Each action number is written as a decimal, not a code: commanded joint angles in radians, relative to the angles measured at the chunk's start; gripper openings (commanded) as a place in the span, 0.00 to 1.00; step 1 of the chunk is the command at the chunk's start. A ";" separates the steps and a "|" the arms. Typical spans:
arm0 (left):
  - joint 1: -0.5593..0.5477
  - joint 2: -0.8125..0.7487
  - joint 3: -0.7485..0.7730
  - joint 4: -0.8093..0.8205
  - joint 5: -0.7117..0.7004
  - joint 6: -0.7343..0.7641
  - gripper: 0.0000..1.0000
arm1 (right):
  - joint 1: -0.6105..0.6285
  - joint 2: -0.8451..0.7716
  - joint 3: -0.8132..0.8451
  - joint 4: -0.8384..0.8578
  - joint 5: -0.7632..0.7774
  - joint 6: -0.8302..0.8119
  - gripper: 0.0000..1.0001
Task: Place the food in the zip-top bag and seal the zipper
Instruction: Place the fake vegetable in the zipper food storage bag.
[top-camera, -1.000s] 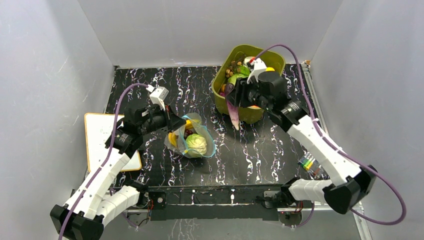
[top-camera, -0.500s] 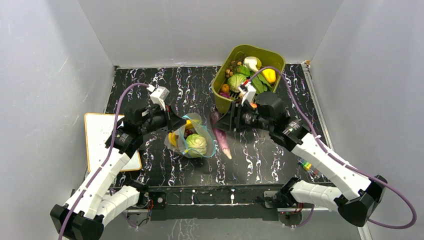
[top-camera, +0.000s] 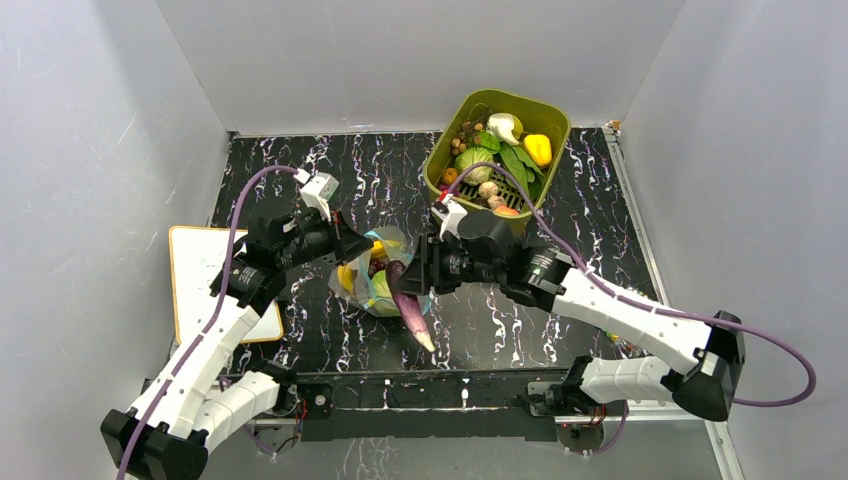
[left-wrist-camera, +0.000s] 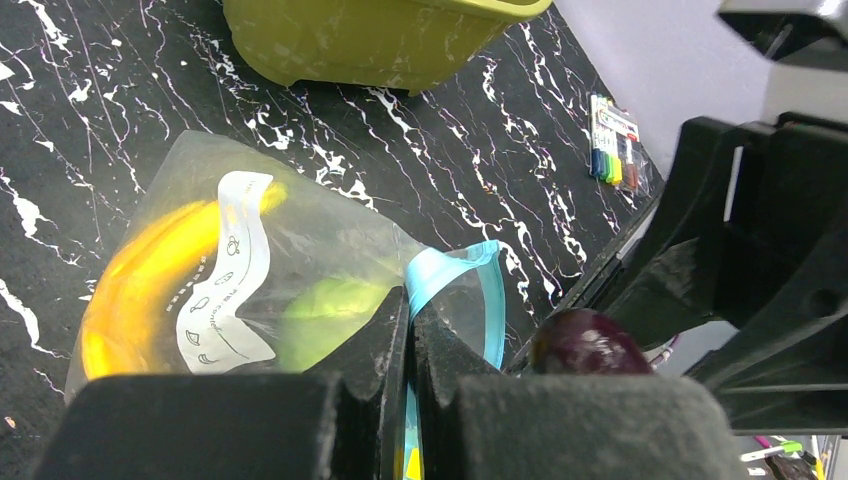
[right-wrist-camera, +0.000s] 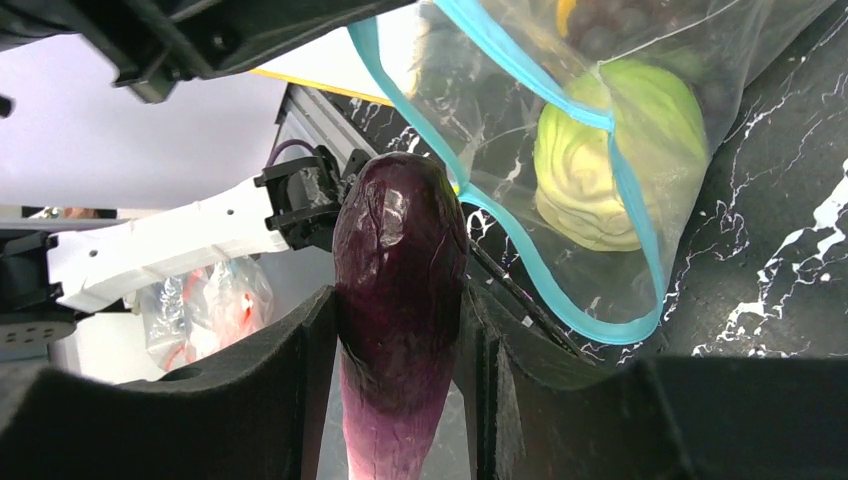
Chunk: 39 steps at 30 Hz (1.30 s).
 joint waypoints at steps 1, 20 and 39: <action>-0.005 -0.026 0.018 0.046 0.042 0.011 0.00 | 0.027 0.030 0.024 0.066 0.067 0.049 0.30; -0.004 -0.057 -0.006 0.065 0.119 -0.039 0.00 | 0.052 0.227 0.144 0.032 0.168 0.036 0.41; -0.004 -0.044 -0.019 0.114 0.096 -0.109 0.00 | 0.053 0.384 0.362 -0.167 0.322 -0.045 0.60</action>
